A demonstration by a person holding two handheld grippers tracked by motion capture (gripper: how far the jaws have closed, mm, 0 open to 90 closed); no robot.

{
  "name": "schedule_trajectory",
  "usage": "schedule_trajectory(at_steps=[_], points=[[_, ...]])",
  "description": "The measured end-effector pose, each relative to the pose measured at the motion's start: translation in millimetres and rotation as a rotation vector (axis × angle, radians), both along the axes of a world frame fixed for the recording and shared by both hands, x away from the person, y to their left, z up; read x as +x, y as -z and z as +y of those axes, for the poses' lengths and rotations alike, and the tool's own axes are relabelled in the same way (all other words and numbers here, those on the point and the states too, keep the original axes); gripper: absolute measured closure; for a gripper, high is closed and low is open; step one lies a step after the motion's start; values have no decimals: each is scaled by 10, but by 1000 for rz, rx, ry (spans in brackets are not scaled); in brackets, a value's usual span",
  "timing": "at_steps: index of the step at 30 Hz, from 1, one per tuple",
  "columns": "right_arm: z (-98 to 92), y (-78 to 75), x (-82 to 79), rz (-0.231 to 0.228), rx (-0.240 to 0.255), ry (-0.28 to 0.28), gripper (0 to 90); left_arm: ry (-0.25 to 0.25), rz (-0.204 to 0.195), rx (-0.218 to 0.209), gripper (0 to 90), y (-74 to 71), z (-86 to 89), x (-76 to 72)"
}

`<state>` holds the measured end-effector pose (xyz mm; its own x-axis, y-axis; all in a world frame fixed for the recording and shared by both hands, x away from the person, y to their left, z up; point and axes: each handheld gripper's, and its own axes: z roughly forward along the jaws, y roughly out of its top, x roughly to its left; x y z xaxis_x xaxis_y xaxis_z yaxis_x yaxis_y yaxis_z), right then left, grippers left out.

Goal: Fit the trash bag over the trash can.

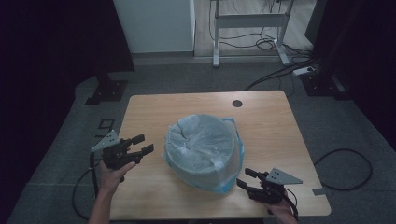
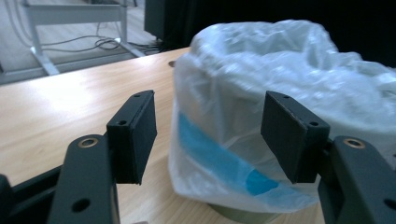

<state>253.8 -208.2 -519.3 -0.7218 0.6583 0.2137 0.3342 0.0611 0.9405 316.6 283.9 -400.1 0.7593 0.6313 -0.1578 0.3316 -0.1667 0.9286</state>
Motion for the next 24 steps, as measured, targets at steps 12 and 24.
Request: schedule_trajectory(at_steps=[12, 24], points=[[-101, 6, 25, 7, 19, 37, 399, 120, -33, 65, 386, -183, -277, 29], [-118, 34, 39, 21, 12, 51, 406, 283, 1, 287, 483, -424, -837, 248]])
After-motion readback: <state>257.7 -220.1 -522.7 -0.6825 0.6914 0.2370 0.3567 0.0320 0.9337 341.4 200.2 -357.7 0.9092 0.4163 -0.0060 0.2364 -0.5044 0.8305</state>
